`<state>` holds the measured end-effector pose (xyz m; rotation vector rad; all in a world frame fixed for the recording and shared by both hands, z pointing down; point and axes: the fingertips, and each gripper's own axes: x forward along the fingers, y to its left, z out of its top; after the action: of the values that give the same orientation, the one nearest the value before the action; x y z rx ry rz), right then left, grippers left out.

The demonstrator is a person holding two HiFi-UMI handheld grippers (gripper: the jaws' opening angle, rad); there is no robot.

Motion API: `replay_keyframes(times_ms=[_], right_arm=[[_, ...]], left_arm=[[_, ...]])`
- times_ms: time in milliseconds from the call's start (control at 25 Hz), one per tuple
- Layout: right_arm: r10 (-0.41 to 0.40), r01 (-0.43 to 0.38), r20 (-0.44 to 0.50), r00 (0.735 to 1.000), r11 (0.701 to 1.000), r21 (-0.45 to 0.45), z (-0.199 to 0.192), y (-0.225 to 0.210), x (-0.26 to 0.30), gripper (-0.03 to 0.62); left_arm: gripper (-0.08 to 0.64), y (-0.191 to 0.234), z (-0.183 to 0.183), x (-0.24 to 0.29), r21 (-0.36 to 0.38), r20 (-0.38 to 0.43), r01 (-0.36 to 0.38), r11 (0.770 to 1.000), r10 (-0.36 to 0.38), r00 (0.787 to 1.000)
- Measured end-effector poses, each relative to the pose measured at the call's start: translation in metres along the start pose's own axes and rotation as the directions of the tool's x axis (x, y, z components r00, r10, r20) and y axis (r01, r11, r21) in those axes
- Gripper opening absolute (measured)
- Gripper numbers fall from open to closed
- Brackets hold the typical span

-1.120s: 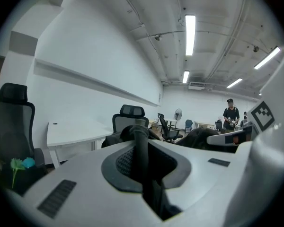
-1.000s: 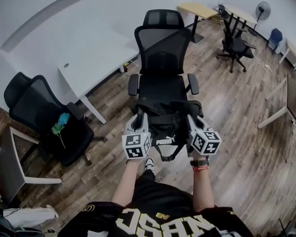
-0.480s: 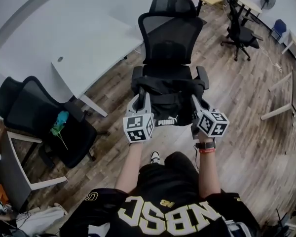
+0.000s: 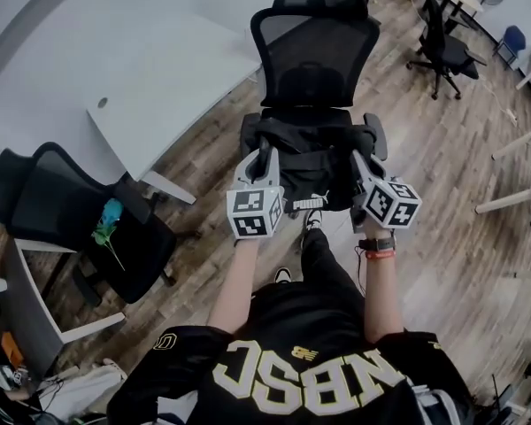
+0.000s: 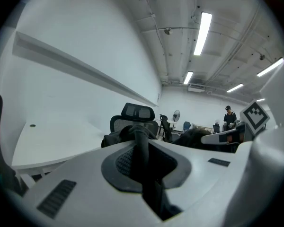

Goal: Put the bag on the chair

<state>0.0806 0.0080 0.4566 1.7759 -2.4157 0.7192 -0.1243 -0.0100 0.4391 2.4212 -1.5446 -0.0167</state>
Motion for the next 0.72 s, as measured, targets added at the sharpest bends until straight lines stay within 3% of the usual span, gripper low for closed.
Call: replay_keyframes(times_ms=[320,720], right_arm=[[0.054,-0.054,-0.006,0.999,0.999,0.005,0.056,-0.048,0.090,0.040],[0.123,-0.124,-0.043,0.991,0.992,-0.015,0.120,-0.104,0.187,0.041]], left_arm=[[0.040,0.006,0.024,0.101,0.055,-0.013,-0.033,0.998,0.034,0.999],[0.040,0.022,0.050,0.218,0.051,-0.017,-0.109,0.993,0.110,0.994]])
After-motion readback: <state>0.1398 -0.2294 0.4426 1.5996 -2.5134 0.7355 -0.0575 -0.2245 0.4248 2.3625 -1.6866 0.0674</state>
